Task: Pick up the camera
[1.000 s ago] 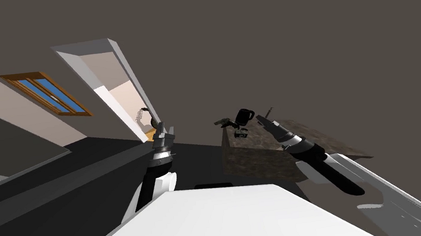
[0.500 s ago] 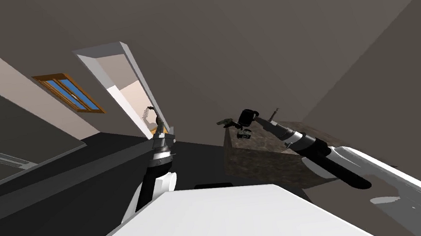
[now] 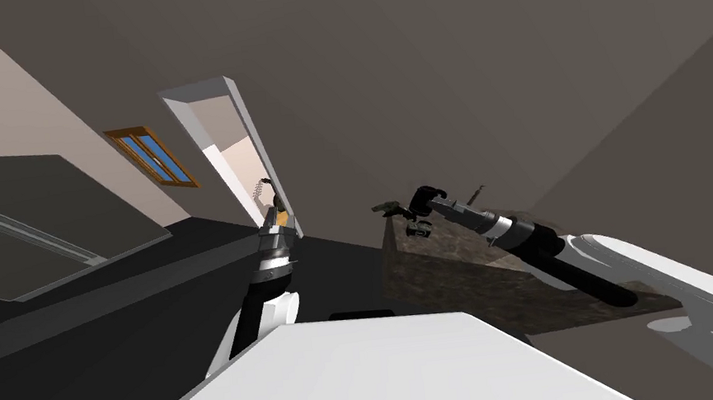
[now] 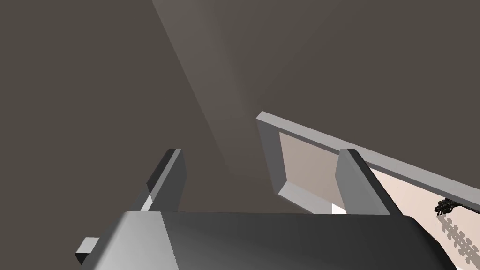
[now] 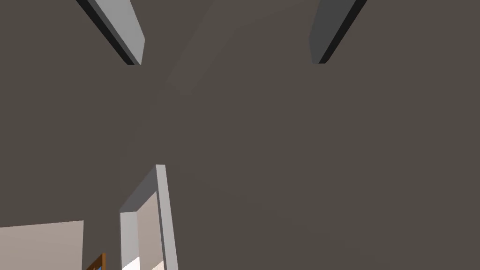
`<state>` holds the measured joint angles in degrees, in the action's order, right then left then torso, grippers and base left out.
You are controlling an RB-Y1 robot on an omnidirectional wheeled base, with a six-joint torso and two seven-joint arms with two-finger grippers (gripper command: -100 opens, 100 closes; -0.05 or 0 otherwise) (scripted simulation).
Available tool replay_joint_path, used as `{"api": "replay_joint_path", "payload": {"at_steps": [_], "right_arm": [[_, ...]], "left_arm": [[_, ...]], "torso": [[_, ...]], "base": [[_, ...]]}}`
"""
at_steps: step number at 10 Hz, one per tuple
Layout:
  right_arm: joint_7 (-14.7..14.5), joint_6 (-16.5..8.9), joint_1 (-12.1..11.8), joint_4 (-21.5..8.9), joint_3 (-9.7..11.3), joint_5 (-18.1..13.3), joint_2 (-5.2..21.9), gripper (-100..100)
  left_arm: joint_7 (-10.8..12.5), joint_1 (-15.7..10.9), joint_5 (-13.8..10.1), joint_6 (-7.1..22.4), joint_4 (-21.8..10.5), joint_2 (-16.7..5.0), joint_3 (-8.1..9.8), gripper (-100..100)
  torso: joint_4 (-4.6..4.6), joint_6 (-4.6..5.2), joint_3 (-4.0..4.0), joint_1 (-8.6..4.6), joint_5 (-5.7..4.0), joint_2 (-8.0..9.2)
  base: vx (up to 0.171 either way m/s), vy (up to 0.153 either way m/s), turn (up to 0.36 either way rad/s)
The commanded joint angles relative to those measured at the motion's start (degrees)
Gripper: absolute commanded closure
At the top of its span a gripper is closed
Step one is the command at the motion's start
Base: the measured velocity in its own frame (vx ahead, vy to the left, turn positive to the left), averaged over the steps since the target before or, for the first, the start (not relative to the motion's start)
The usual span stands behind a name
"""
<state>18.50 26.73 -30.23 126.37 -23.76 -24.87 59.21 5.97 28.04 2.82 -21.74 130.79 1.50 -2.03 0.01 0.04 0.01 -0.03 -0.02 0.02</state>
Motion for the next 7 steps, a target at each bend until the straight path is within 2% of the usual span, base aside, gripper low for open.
{"api": "replay_joint_path", "payload": {"at_steps": [1,2,3,4,5,6,7], "right_arm": [[1.0,1.1,0.0,-1.5,-1.1,-2.6,2.9,-100],[1.0,1.1,0.0,-1.5,-1.1,-2.6,4.2,-100],[1.9,2.1,-0.1,-3.0,-2.0,-5.1,6.2,-100],[1.9,2.1,-0.1,-3.0,-2.0,-5.1,7.6,-100],[2.8,3.2,-0.3,-4.5,-2.9,-7.6,9.3,-100],[2.8,3.2,-0.3,-4.5,-2.9,-7.8,11.1,-100],[3.5,4.4,-0.4,-6.2,-3.6,-10.2,12.8,-100]], "left_arm": [[0.0,0.0,0.0,0.0,0.0,0.0,0.00,0],[0.0,0.0,0.0,0.0,0.0,0.0,-0.01,0],[0.0,0.0,0.0,0.0,0.0,0.0,0.00,0],[0.0,0.0,0.0,0.0,0.0,0.0,-0.01,0],[0.0,0.0,0.0,0.0,0.0,0.0,0.00,0],[0.0,0.0,0.0,0.0,0.0,0.0,0.00,0],[0.0,0.0,0.0,0.0,0.0,0.0,0.00,0]], "torso": [[0.00,0.00,0.00,0.00,0.00,0.00],[-0.01,-0.06,-0.01,0.00,0.01,0.00],[0.00,-0.01,0.00,-0.02,0.00,0.01],[0.00,-0.06,0.01,-0.04,0.00,0.02],[0.01,0.00,0.02,-0.06,-0.01,0.03],[0.01,-0.05,0.03,-0.06,-0.01,0.05],[0.01,0.00,0.02,-0.06,-0.01,0.04]], "base": [[-0.015,-0.006,0.207],[-0.017,-0.015,0.134],[-0.022,-0.019,0.262],[-0.024,-0.026,0.101],[-0.034,-0.023,0.239],[-0.024,-0.023,0.127],[-0.025,-0.024,0.224]]}}
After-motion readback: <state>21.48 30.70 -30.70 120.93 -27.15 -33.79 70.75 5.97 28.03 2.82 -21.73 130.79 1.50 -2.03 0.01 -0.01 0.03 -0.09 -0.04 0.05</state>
